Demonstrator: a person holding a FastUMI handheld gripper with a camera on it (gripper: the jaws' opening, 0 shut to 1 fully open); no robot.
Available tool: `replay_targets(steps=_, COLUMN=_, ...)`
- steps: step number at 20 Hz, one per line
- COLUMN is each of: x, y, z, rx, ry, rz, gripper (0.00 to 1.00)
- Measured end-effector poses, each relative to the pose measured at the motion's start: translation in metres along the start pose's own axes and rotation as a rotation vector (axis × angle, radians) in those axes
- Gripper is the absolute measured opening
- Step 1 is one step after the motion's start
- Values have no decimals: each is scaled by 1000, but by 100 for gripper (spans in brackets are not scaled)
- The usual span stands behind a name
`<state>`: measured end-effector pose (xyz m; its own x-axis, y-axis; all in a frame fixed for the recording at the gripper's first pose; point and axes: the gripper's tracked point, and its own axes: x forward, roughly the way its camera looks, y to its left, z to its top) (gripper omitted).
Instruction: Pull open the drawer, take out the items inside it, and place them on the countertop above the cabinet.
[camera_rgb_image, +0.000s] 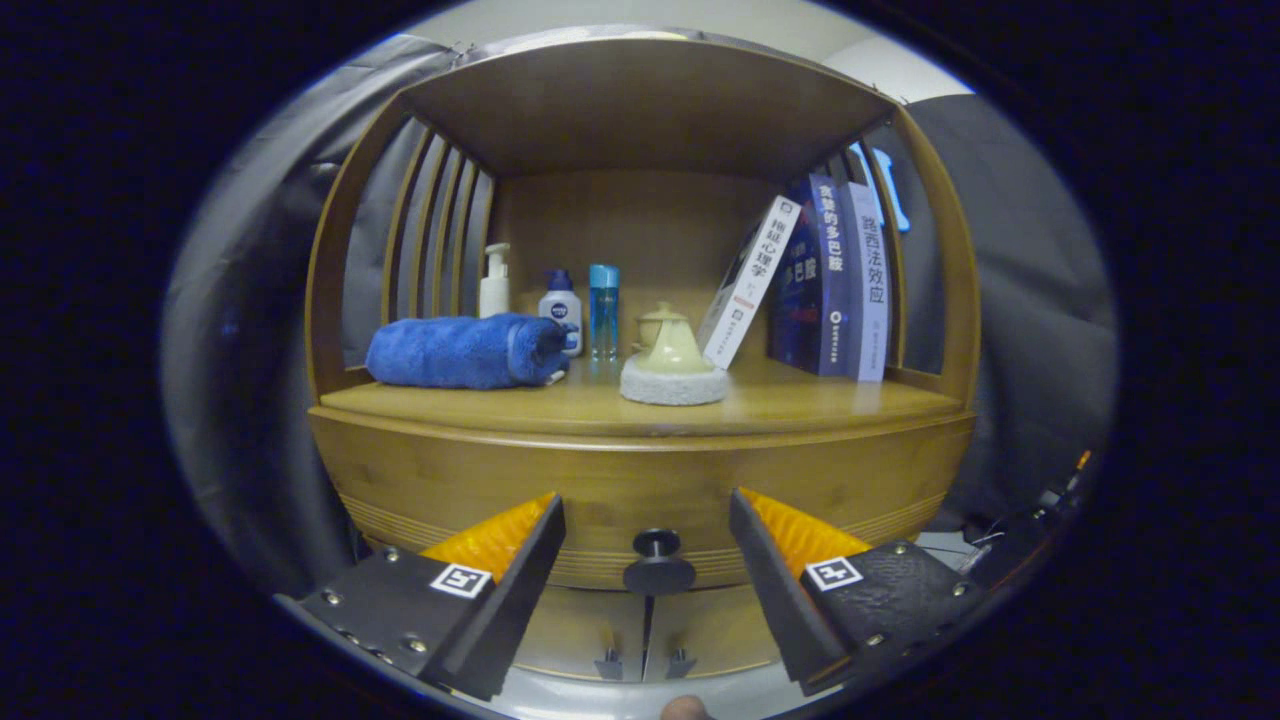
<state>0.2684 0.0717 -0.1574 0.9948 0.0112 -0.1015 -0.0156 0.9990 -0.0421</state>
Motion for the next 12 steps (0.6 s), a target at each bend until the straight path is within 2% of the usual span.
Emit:
replay_targets(steps=3, x=-22, y=-4, z=12, rx=40, ry=2, rz=-4, gripper=98)
replay_targets(steps=6, x=-49, y=-7, z=30, rx=30, ry=-12, rz=-1, gripper=99)
replay_targets(steps=12, x=-105, y=2, z=79, rx=50, ry=-55, rz=21, gripper=99)
